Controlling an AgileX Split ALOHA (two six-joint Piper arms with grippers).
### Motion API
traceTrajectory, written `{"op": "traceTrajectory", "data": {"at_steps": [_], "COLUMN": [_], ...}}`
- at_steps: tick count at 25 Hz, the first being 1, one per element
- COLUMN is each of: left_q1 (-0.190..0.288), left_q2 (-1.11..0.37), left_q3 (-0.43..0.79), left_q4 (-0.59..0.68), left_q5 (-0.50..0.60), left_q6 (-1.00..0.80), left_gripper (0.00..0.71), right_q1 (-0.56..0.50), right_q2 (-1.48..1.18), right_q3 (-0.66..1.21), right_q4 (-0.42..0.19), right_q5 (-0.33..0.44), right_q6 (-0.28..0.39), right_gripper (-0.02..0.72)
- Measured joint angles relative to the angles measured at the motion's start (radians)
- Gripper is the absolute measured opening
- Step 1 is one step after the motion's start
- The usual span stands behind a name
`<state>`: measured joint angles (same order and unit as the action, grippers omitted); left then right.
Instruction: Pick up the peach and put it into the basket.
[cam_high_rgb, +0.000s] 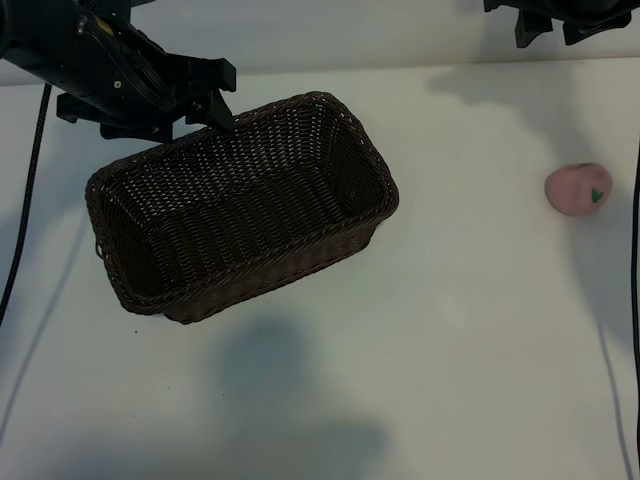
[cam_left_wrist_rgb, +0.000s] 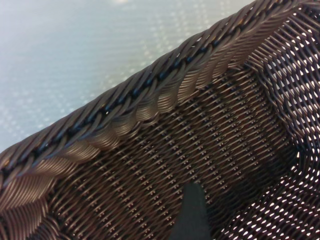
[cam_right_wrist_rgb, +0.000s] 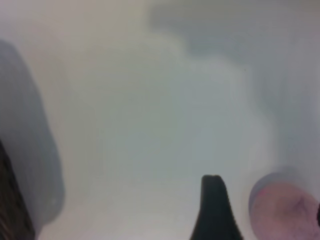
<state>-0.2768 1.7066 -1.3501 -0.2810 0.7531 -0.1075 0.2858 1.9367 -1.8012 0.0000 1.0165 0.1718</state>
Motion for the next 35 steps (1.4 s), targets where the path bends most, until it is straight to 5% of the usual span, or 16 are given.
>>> {"op": "traceTrajectory", "data": {"at_steps": [30, 35], "left_q1": [0.002, 0.016], "left_q2": [-0.001, -0.043], "left_q3": [0.000, 0.011], "left_q4": [0.005, 0.142], "left_q5": [0.001, 0.088], "left_q6": [-0.006, -0.124], "left_gripper": [0.589, 0.589], "right_q1": [0.000, 0.000], "right_q2": [0.000, 0.000], "right_q3": [0.000, 0.000], "right_q4": [0.000, 0.000], "right_q5": [0.026, 0.044], "right_q6": [0.000, -0.002], "right_gripper": [0.482, 0.482]}}
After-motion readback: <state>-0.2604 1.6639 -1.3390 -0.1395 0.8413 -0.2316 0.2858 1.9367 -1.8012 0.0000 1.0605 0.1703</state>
